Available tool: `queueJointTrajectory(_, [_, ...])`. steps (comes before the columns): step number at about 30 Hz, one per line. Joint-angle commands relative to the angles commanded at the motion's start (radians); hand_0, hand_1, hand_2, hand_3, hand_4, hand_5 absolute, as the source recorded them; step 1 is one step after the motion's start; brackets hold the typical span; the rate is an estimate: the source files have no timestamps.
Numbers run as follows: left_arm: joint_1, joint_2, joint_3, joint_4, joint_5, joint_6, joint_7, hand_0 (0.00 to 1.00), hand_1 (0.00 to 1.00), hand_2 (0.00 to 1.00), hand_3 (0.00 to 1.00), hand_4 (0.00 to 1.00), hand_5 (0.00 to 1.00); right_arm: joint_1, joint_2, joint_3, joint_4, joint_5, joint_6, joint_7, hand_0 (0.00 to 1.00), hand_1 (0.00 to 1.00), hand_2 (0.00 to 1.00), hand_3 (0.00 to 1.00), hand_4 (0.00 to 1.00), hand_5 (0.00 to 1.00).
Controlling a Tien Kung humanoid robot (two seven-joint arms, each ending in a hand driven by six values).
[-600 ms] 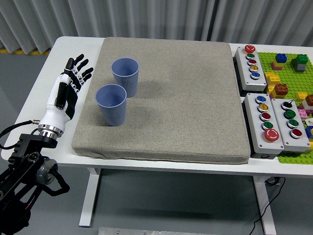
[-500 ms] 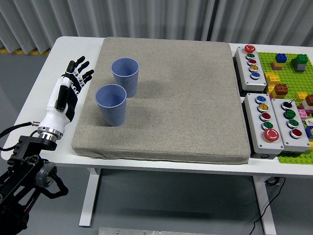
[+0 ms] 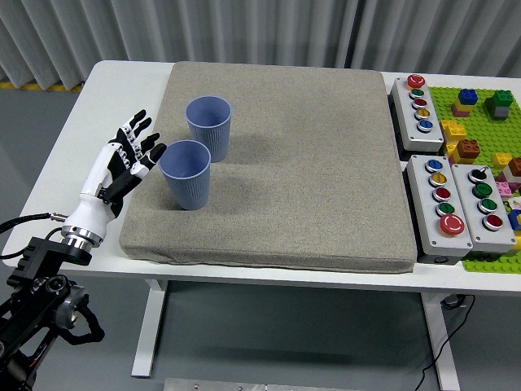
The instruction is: Pick cup pour cup place
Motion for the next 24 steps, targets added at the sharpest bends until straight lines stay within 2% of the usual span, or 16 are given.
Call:
queueJointTrajectory(7, [0.001,-0.002,0.013,0.01,0.041,-0.012,0.018,0.932,0.92,0.998,0.998,0.977,0.373,-0.003,0.001,0.001,0.0,-0.005,0.001,-0.001,0.639,0.6,0.508,0.579,0.002,0.002])
queueJointTrajectory(8, [0.0,-0.003,0.015,0.012,0.044,-0.011,0.019,0.958,0.943,0.998,0.998,0.969,0.328,-0.003,0.001,0.001,0.001,-0.005,0.001,-0.001,0.641,0.6,0.508,0.578,0.002,0.002])
queueJointTrajectory(15, [-0.013,-0.017,0.026,0.043,0.067,-0.011,0.024,0.961,0.955,0.998,0.998,0.97,0.326,-0.006,0.002,0.002,0.001,-0.008,0.001,-0.003,0.641,0.6,0.508,0.578,0.002,0.002])
queueJointTrajectory(24, [-0.049,-0.037,0.049,0.083,0.101,0.0,0.035,0.97,0.956,0.998,0.998,0.97,0.324,-0.003,0.003,-0.001,-0.001,-0.003,0.001,-0.001,0.64,0.6,0.508,0.578,0.002,0.002])
